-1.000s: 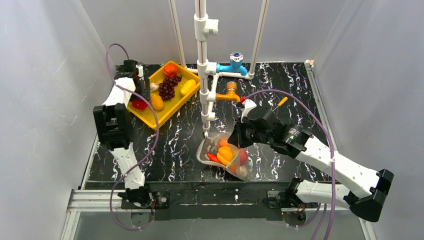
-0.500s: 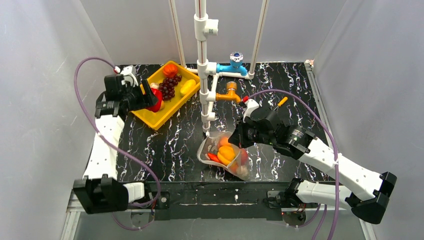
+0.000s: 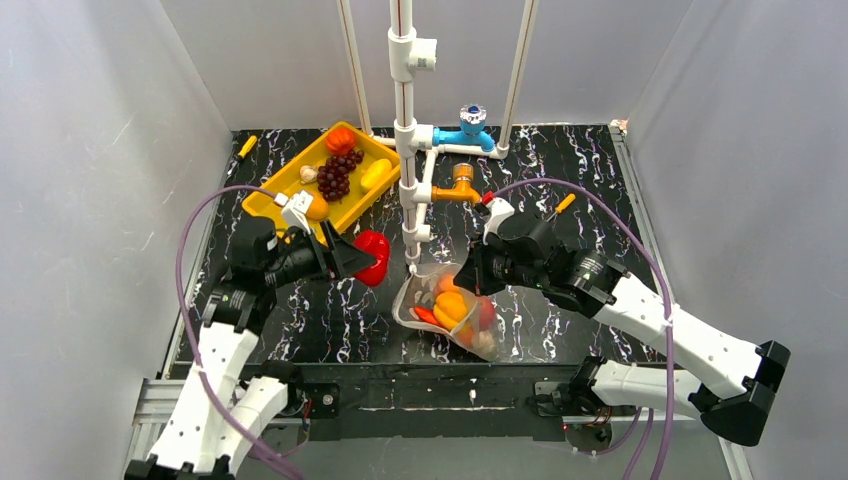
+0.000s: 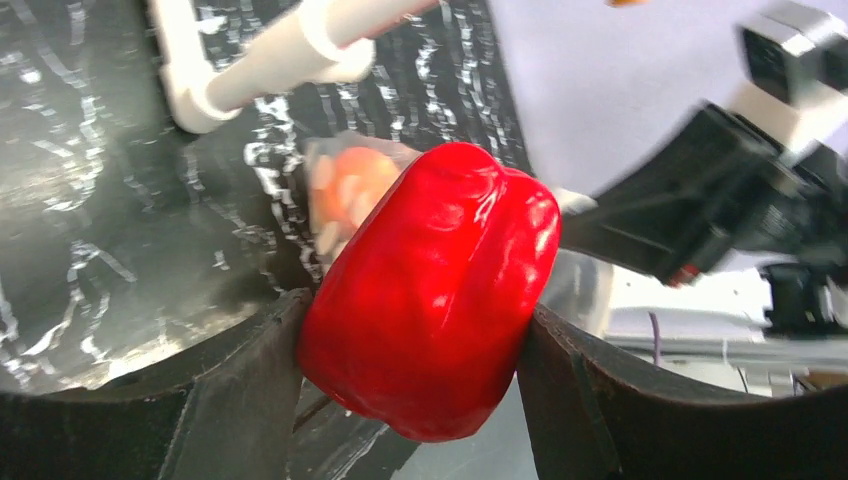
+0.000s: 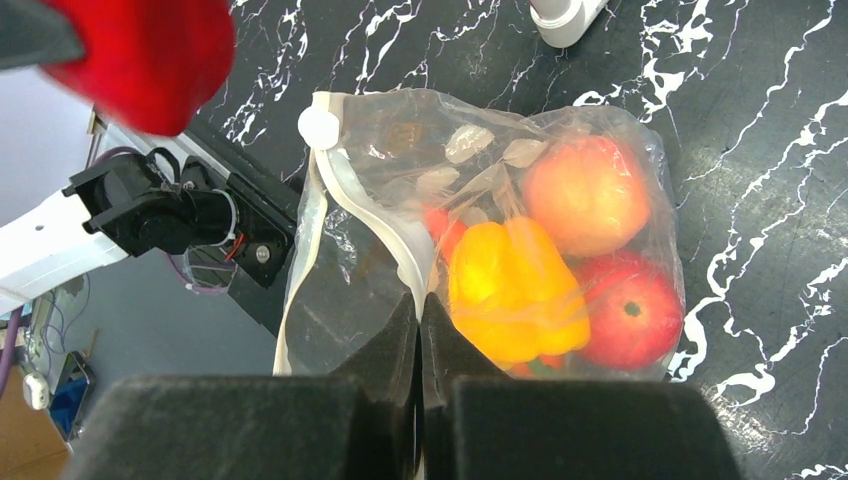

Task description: Place the food in the zip-top bag and seal the zipper

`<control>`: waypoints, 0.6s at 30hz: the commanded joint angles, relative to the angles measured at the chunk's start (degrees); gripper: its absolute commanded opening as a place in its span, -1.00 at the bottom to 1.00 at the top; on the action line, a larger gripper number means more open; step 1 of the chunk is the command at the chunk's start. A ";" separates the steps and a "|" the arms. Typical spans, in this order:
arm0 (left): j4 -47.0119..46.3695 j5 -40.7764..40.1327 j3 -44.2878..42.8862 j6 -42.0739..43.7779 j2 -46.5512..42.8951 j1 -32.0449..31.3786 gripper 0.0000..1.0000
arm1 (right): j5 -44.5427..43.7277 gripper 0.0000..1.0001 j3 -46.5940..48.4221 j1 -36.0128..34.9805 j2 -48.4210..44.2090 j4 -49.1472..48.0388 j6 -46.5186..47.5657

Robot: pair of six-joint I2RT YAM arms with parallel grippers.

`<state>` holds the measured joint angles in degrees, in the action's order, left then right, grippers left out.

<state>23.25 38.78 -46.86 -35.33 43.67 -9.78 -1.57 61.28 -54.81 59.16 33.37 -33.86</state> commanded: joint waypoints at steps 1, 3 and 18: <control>-6.29 3.41 1.83 -5.32 -4.88 -6.05 -0.10 | 0.66 -0.97 1.47 0.14 0.79 -3.36 0.51; -6.74 4.55 2.41 -3.80 -6.38 -9.14 -0.10 | 0.56 -0.97 1.49 0.14 0.82 -3.56 0.50; -3.00 1.33 -2.37 1.67 8.83 -25.40 -0.15 | 1.03 -0.97 2.00 0.14 0.89 -3.69 -0.01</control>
<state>17.00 42.91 -44.52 -36.13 47.17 -33.55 -1.26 61.28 -54.81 60.10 32.40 -33.89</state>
